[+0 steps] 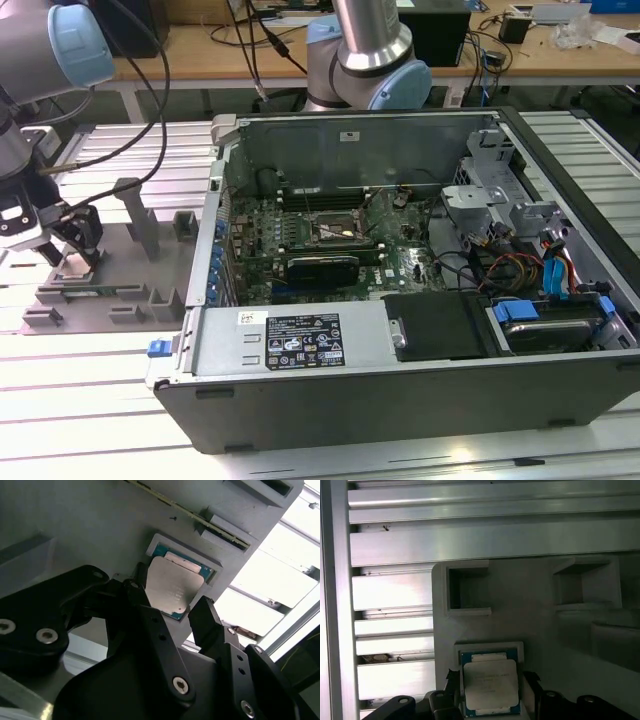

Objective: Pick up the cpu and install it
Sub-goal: 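Pick up the cpu and move it towards the insertion slot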

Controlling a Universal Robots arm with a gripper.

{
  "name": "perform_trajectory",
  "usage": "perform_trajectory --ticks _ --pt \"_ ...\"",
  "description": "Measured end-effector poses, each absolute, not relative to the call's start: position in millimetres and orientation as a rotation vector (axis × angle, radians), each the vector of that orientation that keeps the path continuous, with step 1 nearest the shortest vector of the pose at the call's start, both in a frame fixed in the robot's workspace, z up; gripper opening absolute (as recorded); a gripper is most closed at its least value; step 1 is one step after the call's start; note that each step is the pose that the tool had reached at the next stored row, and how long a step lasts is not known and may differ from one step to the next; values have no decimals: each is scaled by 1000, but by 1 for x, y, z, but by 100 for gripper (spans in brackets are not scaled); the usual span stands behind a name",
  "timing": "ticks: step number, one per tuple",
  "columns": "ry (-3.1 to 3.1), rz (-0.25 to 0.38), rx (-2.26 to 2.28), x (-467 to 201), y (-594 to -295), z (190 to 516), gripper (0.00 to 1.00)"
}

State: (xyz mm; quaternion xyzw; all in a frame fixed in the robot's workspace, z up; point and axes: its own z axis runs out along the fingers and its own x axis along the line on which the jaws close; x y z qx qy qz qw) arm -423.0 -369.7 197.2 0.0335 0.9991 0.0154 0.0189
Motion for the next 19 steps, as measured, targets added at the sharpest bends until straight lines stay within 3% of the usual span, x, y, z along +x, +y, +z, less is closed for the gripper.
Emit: perform_trajectory --ticks 19 --pt "3103 54 58 -423 -369 187 60"
